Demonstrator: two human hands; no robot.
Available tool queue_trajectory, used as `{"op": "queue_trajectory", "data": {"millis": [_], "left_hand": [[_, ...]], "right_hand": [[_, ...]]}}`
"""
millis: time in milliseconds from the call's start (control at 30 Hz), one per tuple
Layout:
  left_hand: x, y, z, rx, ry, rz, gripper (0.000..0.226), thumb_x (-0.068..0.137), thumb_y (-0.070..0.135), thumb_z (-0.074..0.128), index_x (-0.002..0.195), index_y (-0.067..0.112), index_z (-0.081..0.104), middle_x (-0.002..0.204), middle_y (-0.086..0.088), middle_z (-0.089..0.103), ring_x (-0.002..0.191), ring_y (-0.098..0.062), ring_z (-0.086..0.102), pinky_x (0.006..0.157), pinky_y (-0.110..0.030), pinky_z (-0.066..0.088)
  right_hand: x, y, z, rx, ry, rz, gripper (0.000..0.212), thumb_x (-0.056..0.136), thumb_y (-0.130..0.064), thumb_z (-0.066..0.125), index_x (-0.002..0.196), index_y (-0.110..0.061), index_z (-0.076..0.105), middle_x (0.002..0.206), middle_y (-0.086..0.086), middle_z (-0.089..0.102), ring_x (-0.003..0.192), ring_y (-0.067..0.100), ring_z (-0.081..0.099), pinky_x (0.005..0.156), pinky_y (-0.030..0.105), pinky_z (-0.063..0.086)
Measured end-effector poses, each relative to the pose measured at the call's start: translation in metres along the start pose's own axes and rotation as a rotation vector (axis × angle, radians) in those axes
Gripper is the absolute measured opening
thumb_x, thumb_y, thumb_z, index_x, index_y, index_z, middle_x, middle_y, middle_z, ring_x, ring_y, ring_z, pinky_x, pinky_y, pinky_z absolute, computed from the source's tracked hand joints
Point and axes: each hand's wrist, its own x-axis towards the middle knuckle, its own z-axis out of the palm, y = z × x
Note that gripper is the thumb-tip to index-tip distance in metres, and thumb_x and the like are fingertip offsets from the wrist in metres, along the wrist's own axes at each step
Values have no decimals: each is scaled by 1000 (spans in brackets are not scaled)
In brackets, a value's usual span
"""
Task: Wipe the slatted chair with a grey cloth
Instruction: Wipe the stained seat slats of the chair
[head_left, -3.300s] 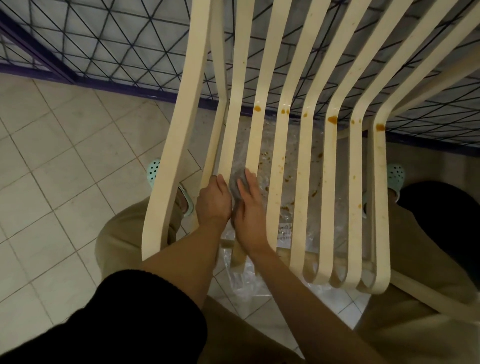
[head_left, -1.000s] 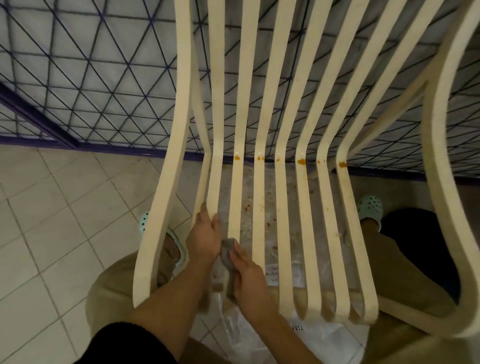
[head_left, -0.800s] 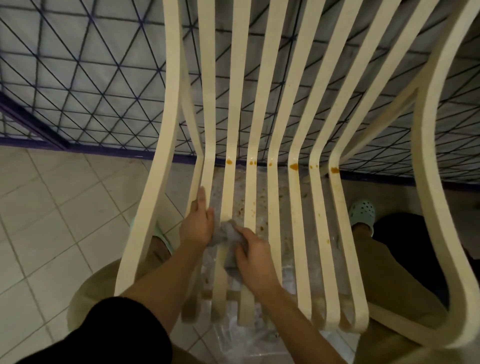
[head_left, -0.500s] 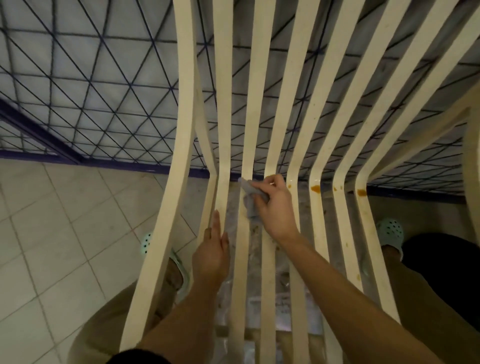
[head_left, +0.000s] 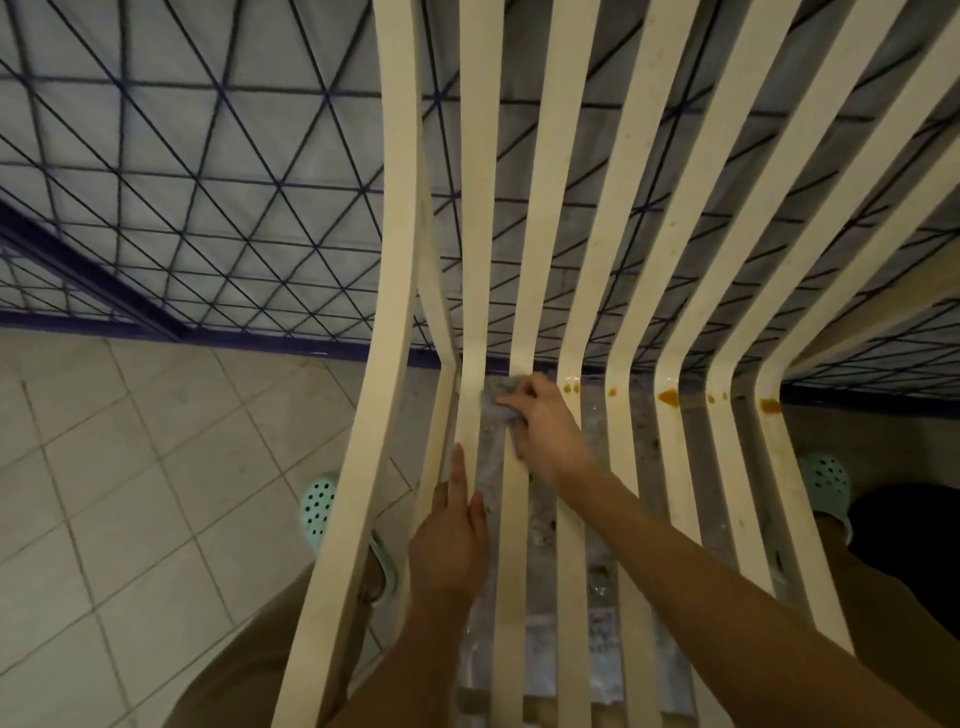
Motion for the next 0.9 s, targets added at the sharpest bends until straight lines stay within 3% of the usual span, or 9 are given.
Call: {"op": "queue_trajectory", "data": {"millis": [100, 233, 300, 367, 467, 533, 633, 767, 900], "left_hand": [[3, 0, -1, -4, 8, 19, 60, 104, 42, 24, 152, 38, -12, 139, -1, 48, 84, -18, 61, 63, -30, 48], [1, 2, -2, -20, -7, 19, 60, 105, 41, 25, 154, 36, -10, 134, -3, 49, 72, -17, 56, 58, -32, 47], [0, 1, -3, -5, -10, 8, 61, 105, 41, 25, 153, 37, -11, 135, -4, 49, 77, -22, 60, 61, -36, 51], [-3, 0, -2, 11, -9, 10, 60, 105, 41, 25, 153, 36, -10, 135, -5, 50, 81, -25, 62, 62, -34, 50], [0, 2, -4, 3, -18, 14, 60, 105, 41, 25, 154, 35, -8, 134, -5, 50, 82, -24, 62, 61, -30, 44], [3, 1, -3, 17, -15, 12, 60, 105, 40, 26, 155, 34, -7, 132, -6, 51, 78, -24, 60, 58, -29, 40], [4, -2, -1, 62, -42, 16, 60, 105, 39, 24, 154, 32, -9, 128, -10, 50, 71, -19, 53, 58, -30, 40], [-2, -2, -2, -52, -83, -5, 61, 105, 31, 30, 155, 30, -3, 144, -11, 38, 97, -29, 59, 75, -37, 50], [-40, -15, -3, 48, -76, 81, 59, 104, 33, 27, 156, 23, -1, 146, -12, 33, 104, -25, 58, 73, -34, 50]], "right_hand": [[14, -10, -17, 52, -32, 54, 15, 92, -10, 56, 79, -11, 49, 68, 6, 50, 39, 12, 46, 43, 29, 31], [33, -23, -37, 79, -39, 34, 31, 93, 3, 48, 69, -14, 38, 57, -3, 46, 48, 12, 43, 57, 32, 34], [22, -22, -32, 113, -65, 53, 19, 92, 0, 51, 77, -10, 46, 70, 6, 52, 59, 18, 49, 65, 38, 37], [3, -18, -21, 103, -50, 98, 13, 94, 2, 51, 85, -7, 50, 74, 7, 54, 61, 16, 54, 64, 30, 43], [-30, -10, -6, 232, -69, 127, 27, 96, 3, 49, 78, -17, 49, 72, -12, 50, 58, -2, 51, 62, 12, 43], [-55, -5, 1, 263, -69, 126, 23, 97, 0, 51, 77, -12, 47, 65, -17, 50, 57, -3, 52, 61, 11, 43], [-96, 1, 7, 177, -31, 77, 21, 97, -2, 53, 79, -6, 43, 59, -4, 45, 53, 8, 49, 55, 18, 44], [-142, 21, 21, 108, -63, 55, 25, 98, -8, 53, 76, -8, 40, 55, 0, 35, 44, 14, 36, 47, 29, 35], [-183, 28, 22, -42, -71, 53, 22, 97, -15, 55, 80, -11, 42, 62, 7, 37, 47, 17, 38, 49, 36, 34]]}}
